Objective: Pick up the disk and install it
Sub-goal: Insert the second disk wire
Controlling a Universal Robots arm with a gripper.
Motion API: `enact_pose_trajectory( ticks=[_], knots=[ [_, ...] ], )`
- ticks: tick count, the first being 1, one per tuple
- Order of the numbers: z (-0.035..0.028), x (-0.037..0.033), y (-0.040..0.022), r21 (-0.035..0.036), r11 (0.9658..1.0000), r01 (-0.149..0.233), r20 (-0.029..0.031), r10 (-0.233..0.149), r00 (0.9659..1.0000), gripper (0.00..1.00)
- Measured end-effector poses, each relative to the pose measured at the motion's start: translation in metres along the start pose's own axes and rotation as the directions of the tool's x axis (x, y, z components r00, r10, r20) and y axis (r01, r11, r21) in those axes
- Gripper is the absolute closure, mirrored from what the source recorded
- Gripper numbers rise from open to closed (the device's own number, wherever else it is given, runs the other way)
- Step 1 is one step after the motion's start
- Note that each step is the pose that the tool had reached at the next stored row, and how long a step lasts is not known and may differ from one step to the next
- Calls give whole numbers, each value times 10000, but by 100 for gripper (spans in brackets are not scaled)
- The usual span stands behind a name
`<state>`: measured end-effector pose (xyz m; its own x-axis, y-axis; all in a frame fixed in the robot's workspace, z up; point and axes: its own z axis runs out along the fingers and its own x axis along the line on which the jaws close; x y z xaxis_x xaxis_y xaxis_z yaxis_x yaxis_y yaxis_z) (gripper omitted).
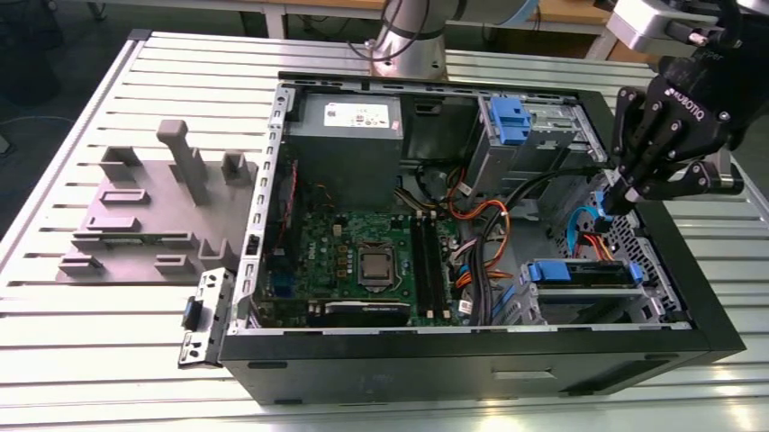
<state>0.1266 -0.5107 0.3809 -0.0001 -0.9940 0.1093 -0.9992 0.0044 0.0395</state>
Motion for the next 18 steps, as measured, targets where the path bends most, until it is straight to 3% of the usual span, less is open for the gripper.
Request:
enact_pose_trajectory(
  ticks=[3, 4, 9, 16, 18],
  knots=[
    [12, -31, -19, -113, 9999, 4, -190, -6, 9998, 89],
    [25, -38, -21, -127, 9999, 4, -218, -7, 9998, 89],
    [99, -70, -33, -168, 9999, 5, -280, -10, 9996, 89],
    [101, -70, -34, -173, 9999, 2, -327, -8, 9995, 89],
    [101, -73, -43, -198, 9998, 6, -335, -13, 9994, 83]
  ],
)
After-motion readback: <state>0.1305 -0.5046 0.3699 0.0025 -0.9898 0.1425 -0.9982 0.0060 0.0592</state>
